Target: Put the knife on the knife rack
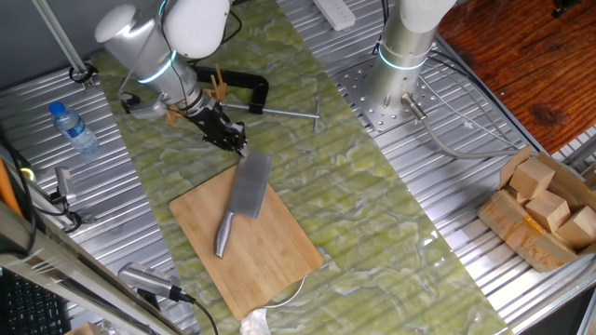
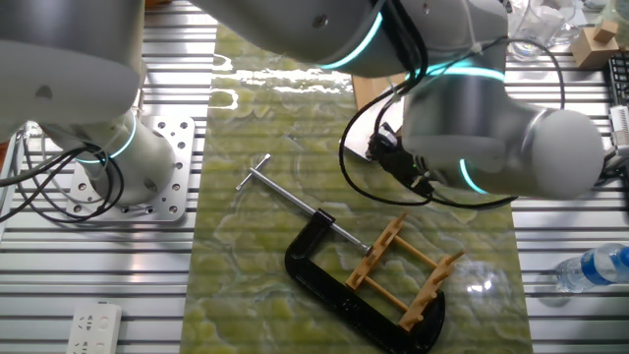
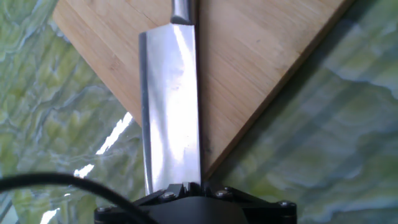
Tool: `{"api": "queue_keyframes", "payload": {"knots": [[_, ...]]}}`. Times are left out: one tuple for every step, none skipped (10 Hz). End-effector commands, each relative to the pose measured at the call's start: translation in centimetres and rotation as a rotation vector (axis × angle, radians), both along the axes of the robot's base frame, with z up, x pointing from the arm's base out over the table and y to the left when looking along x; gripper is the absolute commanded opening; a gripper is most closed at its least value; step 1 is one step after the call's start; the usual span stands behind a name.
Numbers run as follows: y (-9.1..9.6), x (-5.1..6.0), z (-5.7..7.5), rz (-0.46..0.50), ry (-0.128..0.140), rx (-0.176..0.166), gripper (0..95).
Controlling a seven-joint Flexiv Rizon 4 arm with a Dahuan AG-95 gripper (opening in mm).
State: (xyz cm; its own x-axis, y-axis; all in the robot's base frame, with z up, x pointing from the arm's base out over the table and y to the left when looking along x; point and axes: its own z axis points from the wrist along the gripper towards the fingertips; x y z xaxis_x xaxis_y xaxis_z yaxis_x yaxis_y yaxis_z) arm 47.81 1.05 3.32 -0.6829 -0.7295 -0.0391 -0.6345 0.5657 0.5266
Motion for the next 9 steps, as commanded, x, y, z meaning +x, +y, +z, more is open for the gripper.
{"api": "queue_keyframes", "payload": {"knots": [[-0.1,0.8,0.4,0.014,0.001,-0.015,0.0],[-0.1,1.2,0.6,0.022,-0.002,-0.022,0.0],[0.0,1.7,0.9,0.026,-0.002,-0.024,0.0],[0.1,2.1,1.2,0.026,0.002,-0.031,0.0],[0.2,2.6,1.5,0.027,0.008,-0.038,0.0],[0.3,3.0,1.6,0.031,0.01,-0.043,0.0],[0.4,3.2,1.7,0.033,0.012,-0.044,0.0],[0.6,3.7,1.7,0.044,0.01,-0.048,0.0],[0.7,4.0,1.7,0.05,0.009,-0.048,0.0]]}}
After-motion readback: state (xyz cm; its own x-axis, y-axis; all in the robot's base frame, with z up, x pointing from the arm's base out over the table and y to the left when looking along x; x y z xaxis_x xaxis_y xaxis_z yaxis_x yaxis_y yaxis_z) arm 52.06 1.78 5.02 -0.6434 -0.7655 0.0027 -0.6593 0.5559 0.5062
